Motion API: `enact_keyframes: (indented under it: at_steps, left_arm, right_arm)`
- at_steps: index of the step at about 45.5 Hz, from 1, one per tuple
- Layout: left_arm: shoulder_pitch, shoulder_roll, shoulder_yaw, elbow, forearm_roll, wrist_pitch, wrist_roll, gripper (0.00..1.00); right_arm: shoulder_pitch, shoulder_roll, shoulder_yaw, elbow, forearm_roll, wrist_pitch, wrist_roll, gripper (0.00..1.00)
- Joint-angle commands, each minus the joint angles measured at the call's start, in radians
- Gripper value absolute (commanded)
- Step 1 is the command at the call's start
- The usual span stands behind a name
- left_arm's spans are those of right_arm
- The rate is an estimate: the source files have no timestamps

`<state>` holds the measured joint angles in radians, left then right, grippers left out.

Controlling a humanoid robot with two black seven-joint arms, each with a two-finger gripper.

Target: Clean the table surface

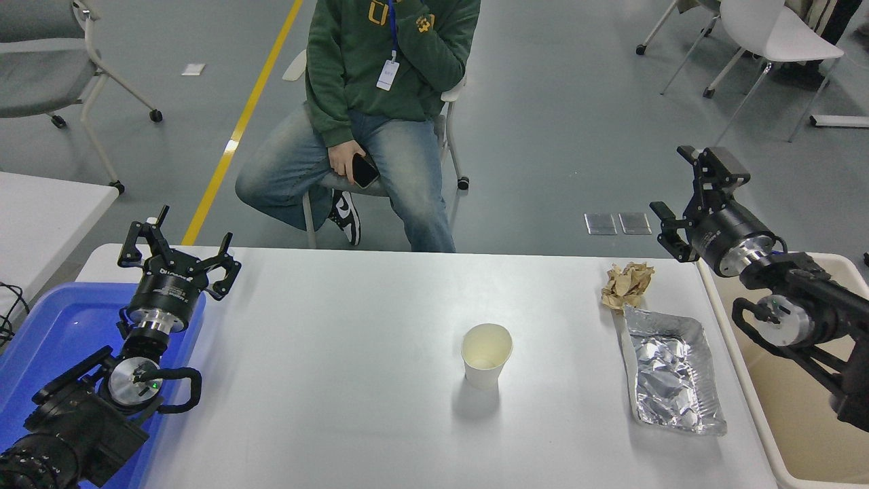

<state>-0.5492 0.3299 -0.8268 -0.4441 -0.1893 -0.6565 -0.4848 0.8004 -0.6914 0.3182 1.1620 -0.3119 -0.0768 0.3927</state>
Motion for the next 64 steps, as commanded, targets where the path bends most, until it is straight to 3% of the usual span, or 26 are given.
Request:
enact_keyframes:
  at_steps: [1, 16, 24, 54, 64]
  left_arm:
    - [0.000, 0.000, 0.000, -0.001, -0.001, 0.000, 0.000, 1.00]
    - [0.000, 0.000, 0.000, -0.001, 0.001, 0.000, 0.000, 1.00]
    - [0.000, 0.000, 0.000, -0.001, 0.001, 0.000, 0.002, 1.00]
    - [0.000, 0.000, 0.000, -0.001, 0.001, 0.000, 0.002, 1.00]
    - [0.000, 0.000, 0.000, -0.001, 0.001, 0.000, 0.002, 1.00]
  right_arm:
    - [0.129, -0.040, -0.275, 0.145, -0.127, -0.049, -0.006, 1.00]
    - [0.351, 0.078, -0.677, 0.189, -0.171, -0.139, -0.043, 1.00]
    - [0.525, 0.271, -0.973, 0.186, -0.153, -0.236, -0.043, 1.00]
    - [0.517, 0.524, -1.185, 0.012, -0.154, -0.244, -0.063, 1.00]
    - [0.502, 0.543, -1.190, -0.028, -0.148, -0.227, -0.071, 1.00]
